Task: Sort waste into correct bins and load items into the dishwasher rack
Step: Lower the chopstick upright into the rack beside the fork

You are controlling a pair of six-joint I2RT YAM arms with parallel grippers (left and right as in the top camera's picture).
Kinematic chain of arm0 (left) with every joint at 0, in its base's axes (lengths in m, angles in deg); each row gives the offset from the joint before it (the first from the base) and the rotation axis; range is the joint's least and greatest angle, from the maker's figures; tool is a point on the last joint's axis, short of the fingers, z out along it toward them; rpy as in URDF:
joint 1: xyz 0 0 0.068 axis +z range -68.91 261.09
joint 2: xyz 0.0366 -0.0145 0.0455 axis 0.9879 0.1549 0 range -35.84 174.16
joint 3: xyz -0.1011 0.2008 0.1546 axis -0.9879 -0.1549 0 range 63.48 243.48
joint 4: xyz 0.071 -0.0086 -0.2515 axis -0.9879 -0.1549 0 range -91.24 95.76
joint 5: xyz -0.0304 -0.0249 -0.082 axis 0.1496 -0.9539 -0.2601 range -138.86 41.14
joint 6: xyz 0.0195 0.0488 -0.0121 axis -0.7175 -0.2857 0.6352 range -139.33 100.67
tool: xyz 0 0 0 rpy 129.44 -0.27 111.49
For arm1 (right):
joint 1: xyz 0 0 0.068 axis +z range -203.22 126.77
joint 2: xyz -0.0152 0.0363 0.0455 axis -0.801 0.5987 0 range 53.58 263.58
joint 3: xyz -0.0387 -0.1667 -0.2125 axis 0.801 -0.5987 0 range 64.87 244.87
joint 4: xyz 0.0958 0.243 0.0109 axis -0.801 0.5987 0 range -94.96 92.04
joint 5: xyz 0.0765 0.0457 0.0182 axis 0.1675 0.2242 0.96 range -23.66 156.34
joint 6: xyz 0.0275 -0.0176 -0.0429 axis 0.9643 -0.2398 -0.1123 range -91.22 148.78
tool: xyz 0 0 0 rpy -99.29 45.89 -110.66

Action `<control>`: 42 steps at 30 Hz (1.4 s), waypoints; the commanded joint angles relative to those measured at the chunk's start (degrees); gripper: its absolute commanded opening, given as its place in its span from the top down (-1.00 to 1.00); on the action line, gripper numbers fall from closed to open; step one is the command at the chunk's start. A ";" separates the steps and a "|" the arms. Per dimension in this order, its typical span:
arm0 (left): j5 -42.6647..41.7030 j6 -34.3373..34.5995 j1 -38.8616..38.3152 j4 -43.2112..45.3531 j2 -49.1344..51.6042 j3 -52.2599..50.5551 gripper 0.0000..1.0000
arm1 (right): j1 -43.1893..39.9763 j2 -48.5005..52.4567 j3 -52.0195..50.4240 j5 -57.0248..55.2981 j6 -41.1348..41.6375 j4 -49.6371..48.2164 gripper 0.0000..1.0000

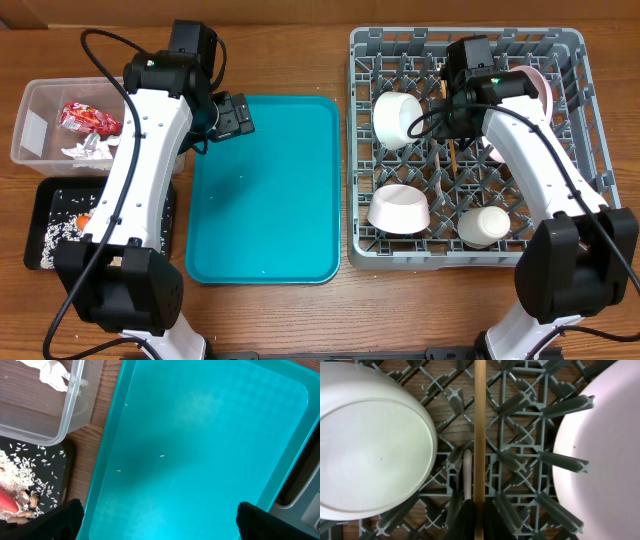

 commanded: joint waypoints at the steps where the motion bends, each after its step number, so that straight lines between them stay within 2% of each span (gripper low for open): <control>1: 0.72 -1.01 -0.52 0.07 0.59 1.27 -1.00 | 0.15 0.17 0.22 -2.56 0.15 -0.79 0.89; 14: 0.72 -1.01 -0.52 0.07 0.59 1.27 -0.99 | 0.15 0.17 0.22 -2.56 0.17 -1.09 0.86; 17: 0.74 -1.01 -0.52 0.07 0.59 1.27 -1.00 | 0.15 0.17 0.22 -2.54 0.17 -1.07 0.65; 26: 0.74 -1.01 -0.52 0.07 0.59 1.27 -1.00 | 0.15 0.15 0.28 -2.54 1.70 -0.52 0.64; 31: 0.74 -1.01 -0.52 0.07 0.59 1.27 -1.00 | 0.22 -2.14 4.55 0.11 1.70 3.61 0.62; 33: 0.74 -1.01 -0.52 0.07 0.59 1.27 -0.99 | 0.22 -4.57 6.25 3.48 1.68 5.03 0.37; 34: 0.74 -1.01 -0.52 0.07 0.59 1.27 -1.00 | 0.22 -5.20 6.29 3.78 1.68 5.18 -0.39; 35: 0.72 -0.98 -0.52 0.07 0.59 1.27 -1.00 | 0.22 -5.75 6.29 3.74 1.68 5.29 -1.00; 42: 0.72 -1.01 -0.55 0.07 0.59 1.27 -1.00 | 0.22 -5.97 6.23 3.76 1.68 5.53 -1.00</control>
